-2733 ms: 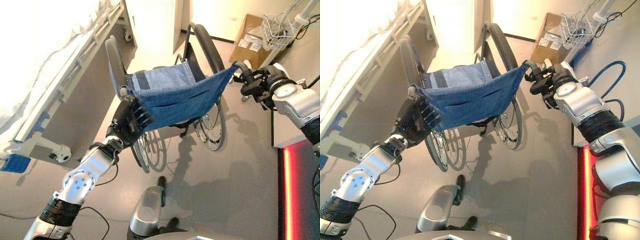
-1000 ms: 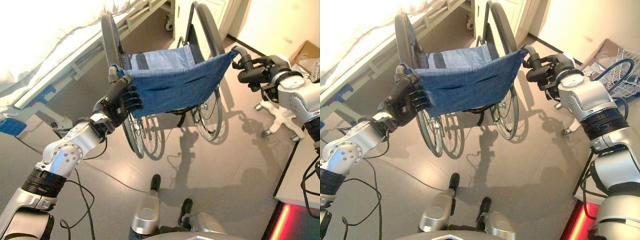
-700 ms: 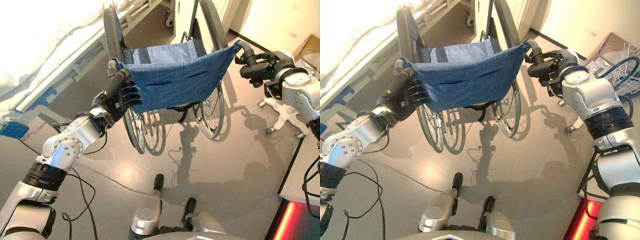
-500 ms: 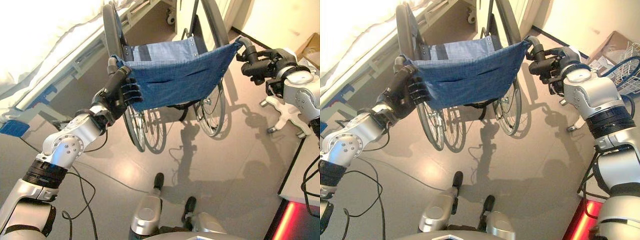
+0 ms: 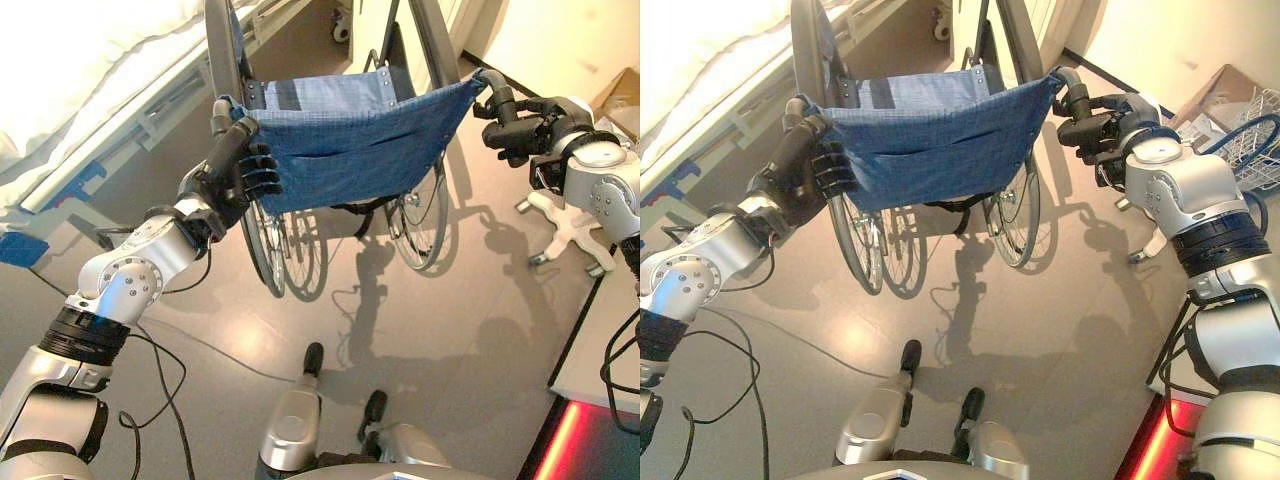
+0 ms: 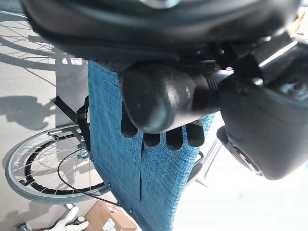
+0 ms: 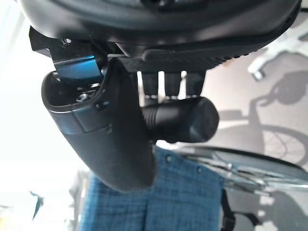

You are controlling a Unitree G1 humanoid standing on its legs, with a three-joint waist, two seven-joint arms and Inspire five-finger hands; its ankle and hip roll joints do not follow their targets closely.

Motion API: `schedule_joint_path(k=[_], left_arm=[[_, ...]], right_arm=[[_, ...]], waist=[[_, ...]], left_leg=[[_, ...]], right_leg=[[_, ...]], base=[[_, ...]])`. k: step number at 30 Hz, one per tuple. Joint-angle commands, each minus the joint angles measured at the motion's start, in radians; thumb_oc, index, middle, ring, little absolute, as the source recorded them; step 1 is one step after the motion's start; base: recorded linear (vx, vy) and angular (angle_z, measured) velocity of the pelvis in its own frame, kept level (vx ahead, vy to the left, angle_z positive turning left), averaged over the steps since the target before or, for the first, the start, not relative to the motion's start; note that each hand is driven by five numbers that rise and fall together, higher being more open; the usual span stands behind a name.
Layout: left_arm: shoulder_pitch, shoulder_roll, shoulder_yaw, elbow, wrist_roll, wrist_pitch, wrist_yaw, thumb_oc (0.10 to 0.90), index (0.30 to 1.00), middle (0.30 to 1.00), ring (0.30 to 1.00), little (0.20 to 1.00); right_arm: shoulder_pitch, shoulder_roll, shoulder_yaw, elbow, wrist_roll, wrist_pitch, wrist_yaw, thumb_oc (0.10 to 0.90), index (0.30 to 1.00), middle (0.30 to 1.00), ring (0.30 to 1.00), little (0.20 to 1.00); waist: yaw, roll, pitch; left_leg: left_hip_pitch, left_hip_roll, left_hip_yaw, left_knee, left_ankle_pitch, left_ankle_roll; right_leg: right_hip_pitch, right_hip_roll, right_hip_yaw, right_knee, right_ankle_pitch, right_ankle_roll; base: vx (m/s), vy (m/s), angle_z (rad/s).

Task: Push the wheelchair next to the bed

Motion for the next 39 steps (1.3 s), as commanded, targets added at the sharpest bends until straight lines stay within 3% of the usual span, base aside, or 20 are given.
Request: schedule_joint_path(k=[1, 13, 17, 23, 29, 39], left_arm=[[-0.241, 0.019, 0.062, 0.028, 0.080, -0.157, 0.016, 0.800, 0.900, 0.900, 0.900, 0.900], [-0.171, 0.069, 0.147, -0.015, 0.061, -0.148, 0.034, 0.800, 0.900, 0.900, 0.900, 0.900], [-0.117, 0.080, 0.192, -0.029, 0.061, -0.119, 0.035, 0.800, 0.900, 0.900, 0.900, 0.900], [0.013, 0.093, 0.295, -0.048, 0.053, -0.099, 0.015, 0.800, 0.900, 0.900, 0.900, 0.900], [0.179, 0.099, 0.444, -0.110, 0.038, -0.077, 0.018, 0.800, 0.900, 0.900, 0.900, 0.900], [0.362, 0.086, 0.594, -0.187, 0.092, -0.073, -0.025, 0.800, 0.900, 0.900, 0.900, 0.900]], right_arm=[[0.052, 0.110, 0.073, -0.170, 0.101, -0.131, 0.052, 0.800, 0.900, 0.900, 0.900, 0.900], [0.076, 0.041, 0.021, -0.214, 0.098, -0.158, 0.022, 0.800, 0.900, 0.900, 0.900, 0.900], [0.102, 0.001, -0.019, -0.237, 0.104, -0.169, 0.009, 0.800, 0.900, 0.900, 0.900, 0.900], [0.198, -0.063, -0.120, -0.285, 0.113, -0.174, -0.014, 0.800, 0.900, 0.900, 0.900, 0.900], [0.400, -0.108, -0.299, -0.352, 0.104, -0.186, -0.025, 0.800, 0.900, 0.900, 0.900, 0.900], [0.635, -0.109, -0.508, -0.421, 0.102, -0.191, -0.027, 0.800, 0.900, 0.900, 0.900, 0.900]], waist=[[-0.027, -0.018, -0.142], [-0.030, -0.014, -0.170], [-0.031, -0.012, -0.180], [-0.036, -0.010, -0.191], [-0.044, -0.007, -0.209], [-0.048, 0.001, -0.224]], left_leg=[[0.009, 0.000, 0.018, 0.014, -0.063, -0.038], [0.043, 0.009, 0.015, -0.005, -0.065, -0.045], [0.051, 0.010, 0.014, -0.006, -0.068, -0.046], [0.061, 0.012, 0.014, -0.013, -0.069, -0.046], [0.074, 0.015, 0.022, -0.024, -0.069, -0.048], [0.084, 0.019, 0.024, -0.029, -0.067, -0.053]], right_leg=[[-0.096, -0.083, 0.001, 0.028, 0.138, 0.060], [-0.092, -0.069, -0.011, 0.042, 0.119, 0.045], [-0.087, -0.066, -0.014, 0.046, 0.111, 0.041], [-0.084, -0.061, -0.016, 0.050, 0.102, 0.037], [-0.079, -0.055, -0.020, 0.051, 0.090, 0.034], [-0.072, -0.048, -0.027, 0.057, 0.076, 0.028]], base=[[0.00, 0.000, 0.00], [0.00, -0.003, 0.00], [0.01, -0.003, 0.00], [0.00, -0.005, -0.01], [0.00, 0.000, -0.01], [0.00, 0.000, 0.00]])
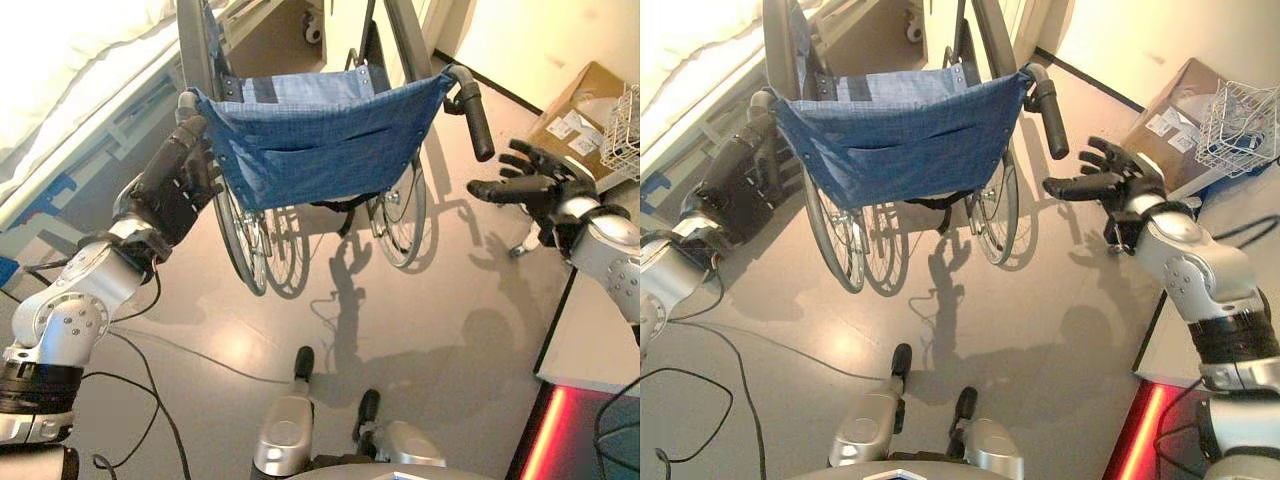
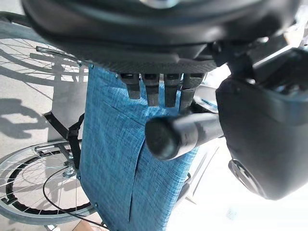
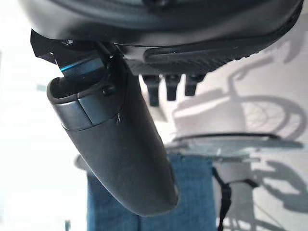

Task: Push the wheelchair next to the bed

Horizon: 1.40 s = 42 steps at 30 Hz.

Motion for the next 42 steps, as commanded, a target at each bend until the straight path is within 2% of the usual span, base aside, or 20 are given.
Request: schedule_joint_path(k=[1, 5, 11, 18, 22, 26, 31, 32, 34, 36, 37, 38, 39, 40, 41, 42], left_arm=[[0.015, 0.053, 0.209, -0.018, 0.061, -0.137, -0.020, 0.800, 0.900, 0.900, 0.900, 0.900], [0.040, 0.065, 0.249, -0.032, 0.089, -0.152, -0.037, 0.800, 0.900, 0.900, 0.900, 0.900], [0.137, 0.028, 0.317, -0.044, 0.107, -0.114, -0.049, 0.800, 0.900, 0.900, 0.900, 0.900], [0.325, -0.124, 0.324, -0.060, 0.140, -0.065, -0.057, 0.800, 0.900, 0.900, 0.900, 0.900], [0.432, -0.224, 0.332, -0.022, 0.148, -0.038, -0.067, 0.800, 0.900, 0.900, 0.900, 0.900], [0.461, -0.281, 0.294, 0.033, 0.125, -0.026, -0.039, 0.800, 0.900, 0.900, 0.900, 0.900], [0.441, -0.372, 0.178, 0.192, 0.193, -0.046, -0.005, 0.800, 0.900, 0.900, 0.900, 0.900], [0.429, -0.410, 0.138, 0.273, 0.214, -0.067, -0.019, 0.800, 0.900, 0.900, 0.900, 0.900], [0.426, -0.427, 0.118, 0.313, 0.252, -0.083, -0.027, 0.800, 0.900, 0.900, 0.900, 0.900], [0.427, -0.475, 0.066, 0.388, 0.303, -0.122, -0.054, 0.800, 0.900, 0.900, 0.900, 0.900], [0.426, -0.509, 0.018, 0.462, 0.371, -0.160, -0.103, 0.800, 0.900, 0.900, 0.900, 0.900], [0.425, -0.509, 0.018, 0.464, 0.372, -0.161, -0.105, 0.800, 0.900, 0.900, 0.900, 0.900], [0.423, -0.531, -0.017, 0.500, 0.414, -0.188, -0.129, 0.800, 0.900, 0.900, 0.900, 0.900], [0.428, -0.550, -0.059, 0.547, 0.463, -0.245, -0.150, 0.800, 0.900, 0.900, 0.900, 0.900], [0.428, -0.552, -0.064, 0.554, 0.476, -0.255, -0.156, 0.800, 0.900, 0.900, 0.900, 0.900], [0.425, -0.559, -0.080, 0.588, 0.517, -0.291, -0.174, 0.800, 0.900, 0.900, 0.900, 0.900]], right_arm=[[0.040, -0.091, -0.038, -0.048, -0.008, -0.133, -0.030, 0.800, 0.900, 0.900, 0.900, 0.900], [0.086, -0.073, -0.073, -0.060, -0.023, -0.132, -0.028, 0.800, 0.900, 0.900, 0.900, 0.900], [0.174, -0.020, -0.124, -0.084, -0.028, -0.134, -0.043, 0.800, 0.900, 0.900, 0.900, 0.900], [0.365, 0.093, -0.198, -0.142, -0.028, -0.125, -0.050, 0.800, 0.900, 0.900, 0.900, 0.900], [0.498, 0.183, -0.227, -0.108, -0.080, -0.125, -0.023, 0.800, 0.900, 0.900, 0.900, 0.900], [0.553, 0.240, -0.210, -0.010, -0.074, -0.142, -0.017, 0.800, 0.900, 0.900, 0.900, 0.900], [0.583, 0.348, -0.137, 0.216, -0.067, -0.175, 0.000, 0.800, 0.900, 0.900, 0.900, 0.900], [0.586, 0.384, -0.115, 0.300, -0.073, -0.195, 0.005, 0.800, 0.900, 0.900, 0.900, 0.900], [0.591, 0.401, -0.104, 0.344, -0.075, -0.204, 0.012, 0.800, 0.900, 0.900, 0.900, 0.900], [0.610, 0.452, -0.081, 0.399, -0.054, -0.211, 0.002, 0.800, 0.900, 0.900, 0.900, 0.900], [0.618, 0.494, -0.065, 0.469, -0.071, -0.226, 0.025, 0.800, 0.900, 0.900, 0.900, 0.900], [0.618, 0.494, -0.066, 0.471, -0.071, -0.226, 0.026, 0.800, 0.900, 0.900, 0.900, 0.900], [0.621, 0.521, -0.056, 0.504, -0.068, -0.232, 0.024, 0.800, 0.900, 0.900, 0.900, 0.900], [0.624, 0.561, -0.040, 0.564, -0.066, -0.259, 0.026, 0.800, 0.900, 0.900, 0.900, 0.900], [0.623, 0.566, -0.039, 0.575, -0.063, -0.259, 0.026, 0.800, 0.900, 0.900, 0.900, 0.900], [0.620, 0.580, -0.036, 0.626, -0.069, -0.274, 0.045, 0.800, 0.900, 0.900, 0.900, 0.900]], waist=[[0.002, 0.030, -0.227], [0.004, 0.035, -0.235], [0.011, 0.045, -0.232], [0.004, 0.057, -0.221], [-0.006, 0.067, -0.220], [-0.011, 0.072, -0.219], [-0.018, 0.073, -0.222], [-0.022, 0.072, -0.227], [-0.024, 0.071, -0.231], [-0.031, 0.069, -0.241], [-0.037, 0.070, -0.251], [-0.037, 0.070, -0.251], [-0.041, 0.070, -0.258], [-0.045, 0.072, -0.268], [-0.045, 0.072, -0.269], [-0.046, 0.072, -0.274]], left_leg=[[0.052, 0.021, 0.021, 0.005, -0.075, -0.066], [0.054, 0.024, 0.022, 0.003, -0.072, -0.071], [0.043, 0.028, 0.017, 0.013, -0.069, -0.078], [0.037, 0.030, 0.009, 0.011, -0.062, -0.078], [0.037, 0.030, 0.011, 0.006, -0.057, -0.078], [0.037, 0.030, 0.012, 0.002, -0.054, -0.080], [0.038, 0.026, 0.006, -0.010, -0.050, -0.081], [0.042, 0.023, 0.001, -0.015, -0.049, -0.082], [0.045, 0.022, 0.000, -0.016, -0.050, -0.083], [0.051, 0.020, -0.001, -0.019, -0.050, -0.084], [0.057, 0.019, 0.001, -0.022, -0.053, -0.083], [0.057, 0.019, 0.001, -0.022, -0.053, -0.083], [0.061, 0.019, 0.005, -0.026, -0.054, -0.082], [0.065, 0.018, 0.009, -0.029, -0.055, -0.081], [0.066, 0.018, 0.010, -0.029, -0.056, -0.081], [0.069, 0.018, 0.013, -0.031, -0.059, -0.079]], right_leg=[[-0.084, -0.046, -0.028, 0.062, 0.073, 0.027], [-0.080, -0.045, -0.034, 0.060, 0.069, 0.026], [-0.080, -0.042, -0.041, 0.066, 0.060, 0.020], [-0.085, -0.046, -0.045, 0.065, 0.062, 0.025], [-0.087, -0.048, -0.048, 0.060, 0.067, 0.029], [-0.085, -0.052, -0.054, 0.052, 0.071, 0.031], [-0.080, -0.055, -0.064, 0.038, 0.080, 0.032], [-0.077, -0.056, -0.065, 0.030, 0.088, 0.035], [-0.075, -0.057, -0.065, 0.026, 0.092, 0.036], [-0.075, -0.058, -0.062, 0.020, 0.104, 0.039], [-0.075, -0.057, -0.057, 0.019, 0.106, 0.039], [-0.075, -0.057, -0.057, 0.019, 0.106, 0.039], [-0.076, -0.057, -0.056, 0.017, 0.110, 0.039], [-0.076, -0.055, -0.052, 0.015, 0.110, 0.038], [-0.076, -0.054, -0.051, 0.015, 0.110, 0.038], [-0.075, -0.054, -0.051, 0.013, 0.109, 0.037]], base=[[0.00, 0.000, 0.00], [0.00, 0.000, 0.00], [-0.01, -0.002, 0.02], [-0.04, 0.002, 0.06], [-0.05, 0.011, 0.02], [-0.04, 0.006, 0.00], [-0.02, -0.002, -0.01], [0.00, 0.000, 0.00], [0.02, -0.005, 0.04], [0.05, 0.001, 0.04], [0.05, 0.006, 0.07], [0.06, 0.015, 0.09], [0.05, 0.021, 0.01], [0.06, 0.022, -0.03], [0.05, 0.019, -0.03], [0.04, 0.017, 0.00]])
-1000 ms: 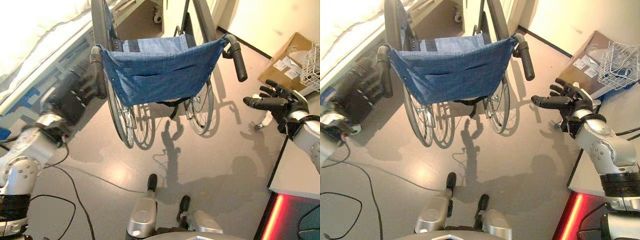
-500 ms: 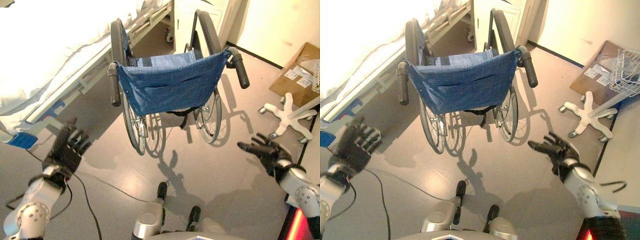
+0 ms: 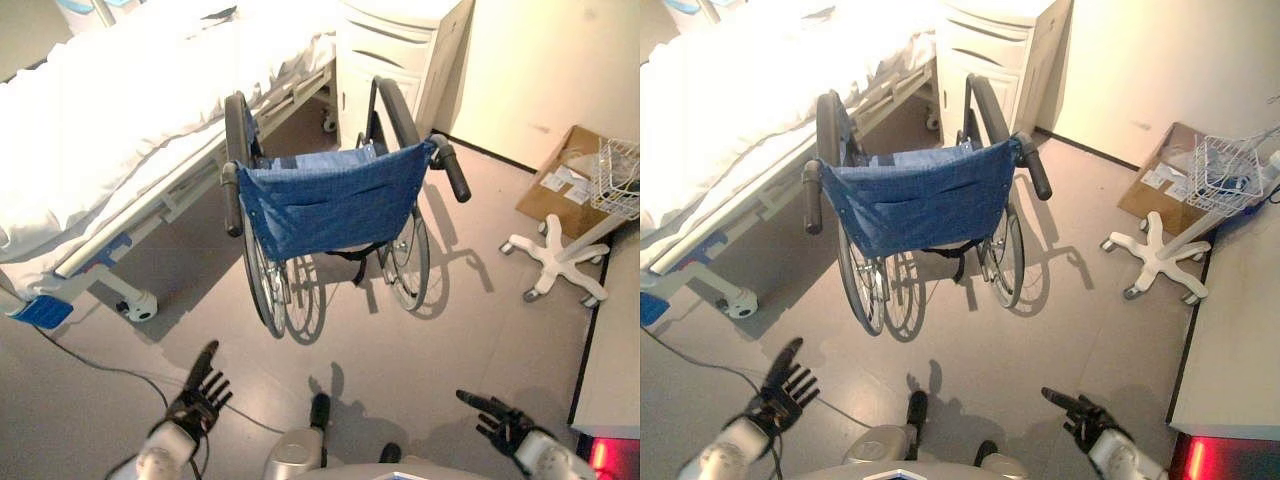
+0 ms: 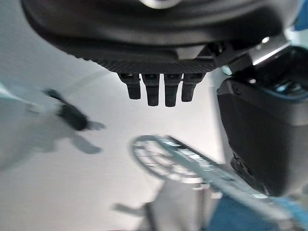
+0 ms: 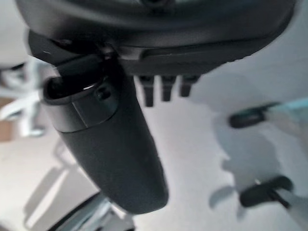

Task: Push the wheelchair next to the bed

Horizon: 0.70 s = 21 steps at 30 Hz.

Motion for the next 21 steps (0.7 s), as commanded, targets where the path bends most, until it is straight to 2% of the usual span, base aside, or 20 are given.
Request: schedule_joint_path(k=[1, 3, 8, 9, 12, 14, 17, 21], left_arm=[[-0.049, 0.013, -0.023, 0.040, 0.178, -0.211, -0.093, 0.800, 0.900, 0.900, 0.900, 0.900], [-0.069, -0.017, -0.086, 0.147, 0.239, -0.279, -0.090, 0.800, 0.900, 0.900, 0.900, 0.900], [-0.116, -0.079, -0.117, 0.349, 0.261, -0.281, -0.107, 0.800, 0.900, 0.900, 0.900, 0.900], [-0.137, -0.103, -0.131, 0.437, 0.265, -0.267, -0.114, 0.800, 0.900, 0.900, 0.900, 0.900], [-0.154, -0.125, -0.143, 0.534, 0.273, -0.244, -0.131, 0.800, 0.900, 0.900, 0.900, 0.900], [-0.164, -0.144, -0.148, 0.617, 0.253, -0.211, -0.133, 0.800, 0.900, 0.900, 0.900, 0.900], [-0.169, -0.148, -0.151, 0.640, 0.257, -0.193, -0.129, 0.800, 0.900, 0.900, 0.900, 0.900], [-0.188, -0.160, -0.167, 0.706, 0.257, -0.159, -0.154, 0.800, 0.900, 0.900, 0.900, 0.900]], right_arm=[[-0.029, -0.009, 0.035, 0.082, -0.028, -0.089, 0.051, 0.800, 0.900, 0.900, 0.900, 0.900], [-0.049, 0.024, 0.059, 0.202, -0.099, -0.102, 0.091, 0.800, 0.900, 0.900, 0.900, 0.900], [-0.080, 0.052, 0.101, 0.371, -0.203, -0.089, 0.155, 0.800, 0.900, 0.900, 0.900, 0.900], [-0.091, 0.067, 0.113, 0.427, -0.222, -0.076, 0.200, 0.800, 0.900, 0.900, 0.900, 0.900], [-0.096, 0.078, 0.130, 0.480, -0.258, -0.086, 0.258, 0.800, 0.900, 0.900, 0.900, 0.900], [-0.099, 0.088, 0.151, 0.499, -0.309, -0.137, 0.288, 0.800, 0.900, 0.900, 0.900, 0.900], [-0.096, 0.092, 0.161, 0.496, -0.329, -0.142, 0.303, 0.800, 0.900, 0.900, 0.900, 0.900], [-0.095, 0.106, 0.169, 0.532, -0.343, -0.114, 0.336, 0.800, 0.900, 0.900, 0.900, 0.900]], waist=[[0.002, 0.006, -0.061], [-0.006, 0.009, -0.071], [-0.016, 0.012, -0.086], [-0.021, 0.015, -0.092], [-0.027, 0.015, -0.100], [-0.037, 0.017, -0.107], [-0.044, 0.017, -0.109], [-0.062, 0.018, -0.118]], left_leg=[[0.042, 0.032, 0.033, 0.008, -0.074, -0.070], [0.050, 0.033, 0.044, 0.003, -0.082, -0.067], [0.057, 0.034, 0.055, 0.003, -0.096, -0.064], [0.058, 0.034, 0.059, 0.003, -0.101, -0.061], [0.060, 0.034, 0.063, 0.003, -0.107, -0.058], [0.060, 0.035, 0.070, 0.003, -0.113, -0.055], [0.060, 0.035, 0.073, 0.003, -0.114, -0.053], [0.061, 0.034, 0.081, 0.003, -0.123, -0.047]], right_leg=[[-0.112, -0.045, -0.022, 0.044, 0.107, 0.030], [-0.110, -0.044, -0.016, 0.039, 0.106, 0.030], [-0.110, -0.046, -0.008, 0.033, 0.105, 0.033], [-0.111, -0.047, -0.006, 0.031, 0.104, 0.033], [-0.113, -0.049, -0.003, 0.032, 0.102, 0.034], [-0.118, -0.049, 0.003, 0.036, 0.098, 0.035], [-0.123, -0.048, 0.010, 0.039, 0.096, 0.034], [-0.129, -0.044, 0.025, 0.040, 0.091, 0.033]], base=[[0.05, 0.024, -0.01], [0.04, 0.029, -0.09], [0.02, 0.017, -0.12], [0.02, 0.015, -0.10], [0.02, 0.008, -0.06], [0.01, 0.014, -0.17], [0.00, 0.009, -0.04], [0.01, 0.007, -0.06]])
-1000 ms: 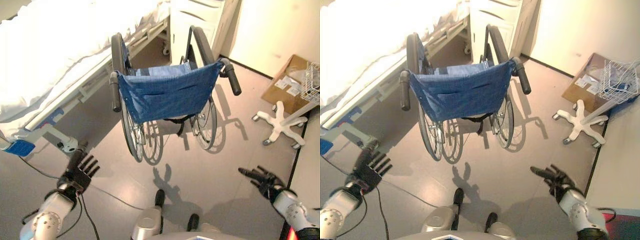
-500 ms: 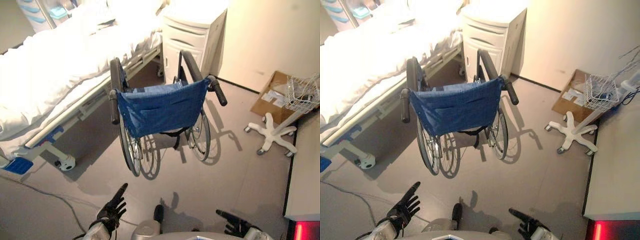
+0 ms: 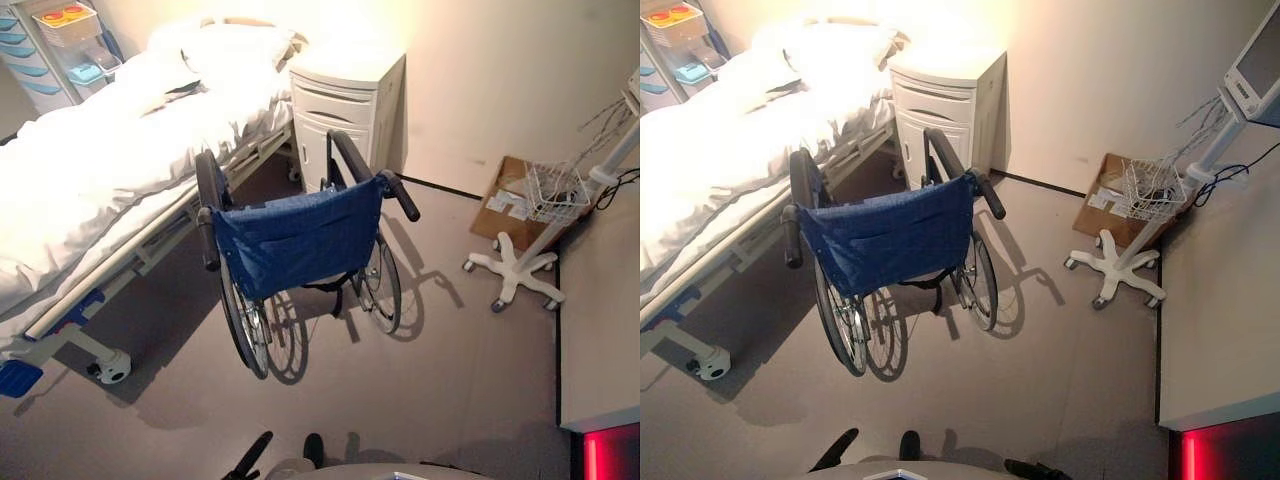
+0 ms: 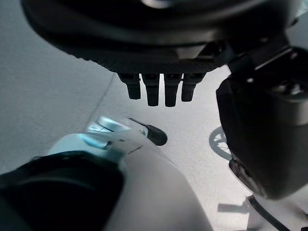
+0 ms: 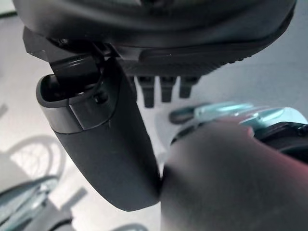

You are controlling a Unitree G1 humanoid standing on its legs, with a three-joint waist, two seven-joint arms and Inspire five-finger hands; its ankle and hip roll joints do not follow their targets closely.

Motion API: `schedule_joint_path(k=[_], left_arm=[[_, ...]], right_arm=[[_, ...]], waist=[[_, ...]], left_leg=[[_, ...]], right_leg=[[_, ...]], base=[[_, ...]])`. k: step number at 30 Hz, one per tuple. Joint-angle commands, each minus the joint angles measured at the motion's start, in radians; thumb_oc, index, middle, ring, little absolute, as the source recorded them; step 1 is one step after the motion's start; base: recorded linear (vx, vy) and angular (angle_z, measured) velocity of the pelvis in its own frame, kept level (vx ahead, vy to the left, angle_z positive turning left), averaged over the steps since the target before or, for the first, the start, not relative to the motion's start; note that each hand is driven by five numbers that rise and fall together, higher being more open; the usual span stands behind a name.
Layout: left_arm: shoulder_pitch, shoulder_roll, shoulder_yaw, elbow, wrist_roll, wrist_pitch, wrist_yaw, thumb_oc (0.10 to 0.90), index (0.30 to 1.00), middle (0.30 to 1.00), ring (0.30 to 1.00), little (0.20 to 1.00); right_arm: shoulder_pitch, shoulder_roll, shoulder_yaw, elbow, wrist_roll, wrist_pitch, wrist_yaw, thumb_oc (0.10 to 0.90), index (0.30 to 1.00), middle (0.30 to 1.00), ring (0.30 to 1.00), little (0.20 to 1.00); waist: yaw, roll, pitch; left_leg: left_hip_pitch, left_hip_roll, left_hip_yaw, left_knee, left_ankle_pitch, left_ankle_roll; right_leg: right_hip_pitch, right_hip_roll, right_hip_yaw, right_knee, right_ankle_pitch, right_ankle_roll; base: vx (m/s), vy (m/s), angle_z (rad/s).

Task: Push the wheelchair next to the bed

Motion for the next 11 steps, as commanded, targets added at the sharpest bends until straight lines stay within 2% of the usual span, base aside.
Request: schedule_joint_path(k=[1, 6, 11], left_arm=[[-0.088, -0.014, -0.006, 0.039, 0.003, 0.004, -0.033, 0.800, 0.900, 0.900, 0.900, 0.900], [-0.095, -0.024, -0.022, 0.064, 0.001, 0.013, -0.033, 0.800, 0.900, 0.900, 0.900, 0.900], [-0.091, -0.030, -0.022, 0.074, -0.001, 0.013, -0.042, 0.800, 0.900, 0.900, 0.900, 0.900]], right_arm=[[-0.028, -0.009, 0.048, 0.037, -0.038, 0.028, 0.056, 0.800, 0.900, 0.900, 0.900, 0.900], [-0.044, -0.004, 0.042, 0.089, -0.039, 0.041, 0.077, 0.800, 0.900, 0.900, 0.900, 0.900], [-0.051, 0.000, 0.029, 0.121, -0.036, 0.026, 0.081, 0.800, 0.900, 0.900, 0.900, 0.900]], waist=[[0.000, 0.013, 0.023], [0.004, 0.019, 0.015], [0.010, 0.023, 0.009]], left_leg=[[0.057, 0.020, 0.025, 0.010, -0.116, -0.056], [0.062, 0.017, 0.022, 0.010, -0.121, -0.052], [0.061, 0.014, 0.016, 0.010, -0.121, -0.050]], right_leg=[[-0.094, -0.039, -0.023, 0.032, 0.089, 0.031], [-0.091, -0.038, -0.022, 0.033, 0.087, 0.029], [-0.090, -0.038, -0.023, 0.034, 0.087, 0.028]], base=[[0.02, 0.012, -0.15], [0.02, 0.013, -0.05], [0.00, 0.000, 0.00]])
